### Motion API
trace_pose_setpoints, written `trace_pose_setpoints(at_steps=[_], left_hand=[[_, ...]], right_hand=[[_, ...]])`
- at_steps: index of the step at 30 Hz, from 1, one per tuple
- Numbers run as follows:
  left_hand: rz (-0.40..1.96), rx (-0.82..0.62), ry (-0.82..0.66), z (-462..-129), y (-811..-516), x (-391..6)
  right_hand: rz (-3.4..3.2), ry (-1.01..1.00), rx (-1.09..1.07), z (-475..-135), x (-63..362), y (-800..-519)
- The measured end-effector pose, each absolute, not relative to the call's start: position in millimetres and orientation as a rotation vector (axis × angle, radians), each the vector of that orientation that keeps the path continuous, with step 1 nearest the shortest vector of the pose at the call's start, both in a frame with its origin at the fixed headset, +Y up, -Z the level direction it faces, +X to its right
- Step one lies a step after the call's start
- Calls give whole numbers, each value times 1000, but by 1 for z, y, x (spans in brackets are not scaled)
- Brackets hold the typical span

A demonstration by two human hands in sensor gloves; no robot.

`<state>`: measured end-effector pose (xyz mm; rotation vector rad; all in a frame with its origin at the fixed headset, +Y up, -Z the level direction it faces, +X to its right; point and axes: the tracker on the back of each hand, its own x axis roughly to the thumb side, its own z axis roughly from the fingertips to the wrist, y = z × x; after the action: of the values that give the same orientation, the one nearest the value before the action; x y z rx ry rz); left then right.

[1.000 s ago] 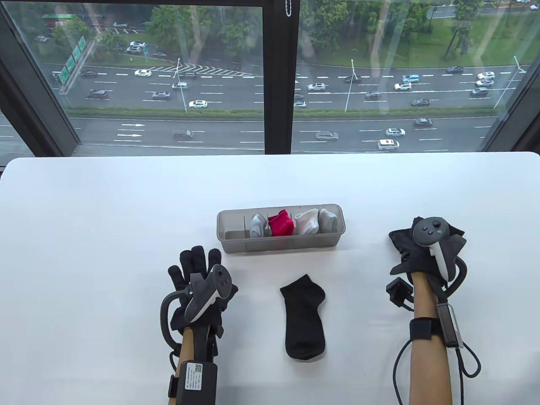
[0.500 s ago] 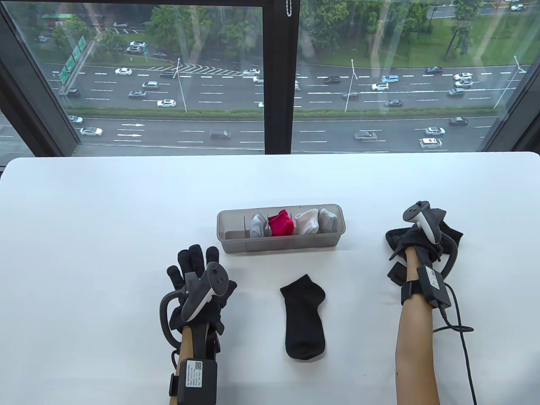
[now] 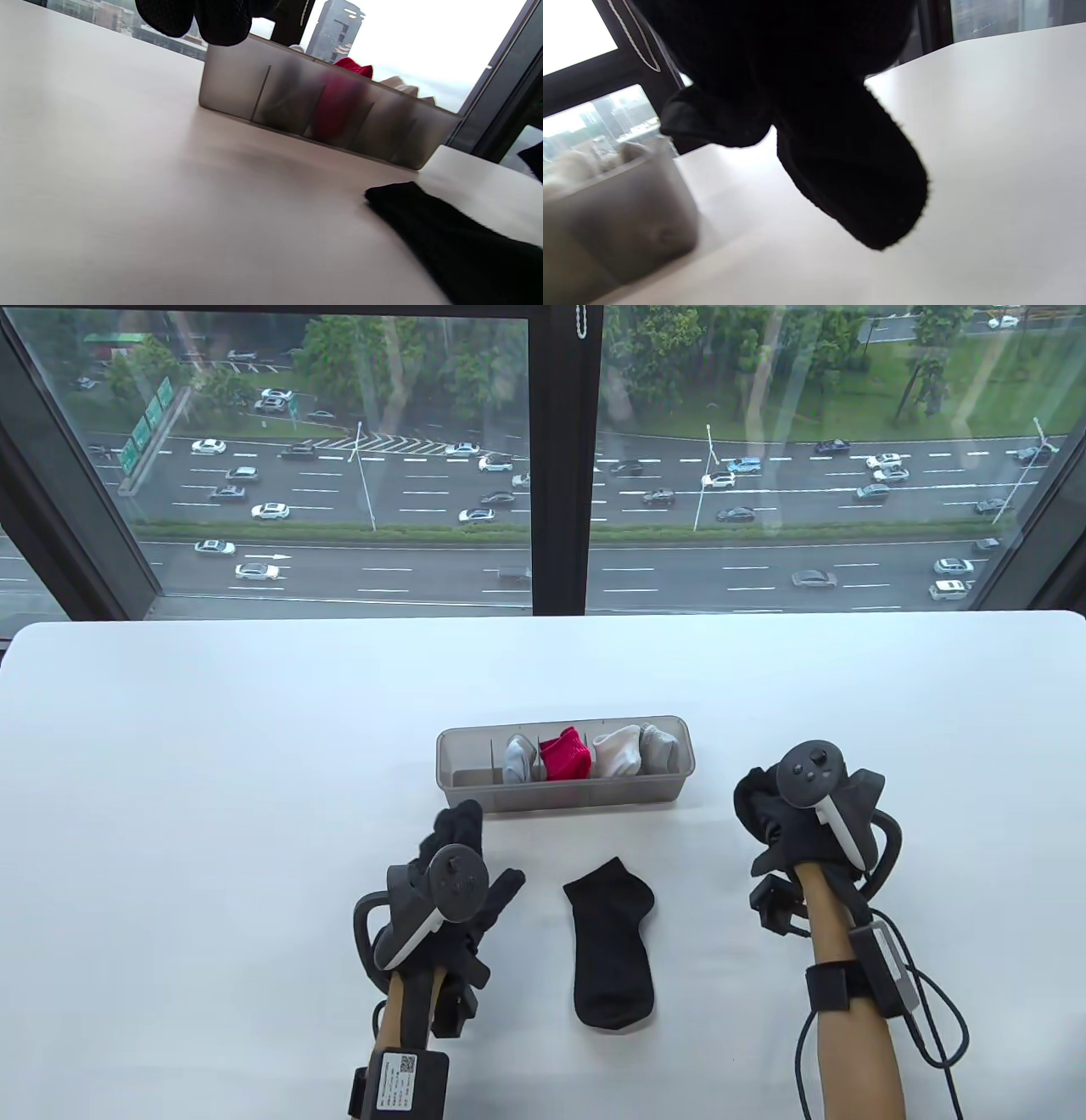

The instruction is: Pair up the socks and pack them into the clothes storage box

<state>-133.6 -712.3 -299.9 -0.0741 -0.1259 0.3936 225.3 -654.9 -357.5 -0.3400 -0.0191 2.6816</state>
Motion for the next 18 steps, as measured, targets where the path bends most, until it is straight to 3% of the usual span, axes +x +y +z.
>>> trace_pose_setpoints(at_steps=[4,7,10,12,14,18], left_hand=[[714,-200,-295,-294,-711,-109],[871,-342,-400,-295,-722,-95],[951,-390,-425,-298,-732,-92],[1034,-372,-392,-301,-741,-101],[1105,-358,-354,-304,-744,-106],[1224,-353,-343,-304,-746,-106]], right_hand=[[2565,-82,-28,-318,169,-640],[2553,-77,207,-302,120,-659],[2394,-98,253,-294,90,-689],[2289,-118,280,-297,89,-702],[2159,101,382,-296,91,-708],[2082,190,458,-297,92,-716]])
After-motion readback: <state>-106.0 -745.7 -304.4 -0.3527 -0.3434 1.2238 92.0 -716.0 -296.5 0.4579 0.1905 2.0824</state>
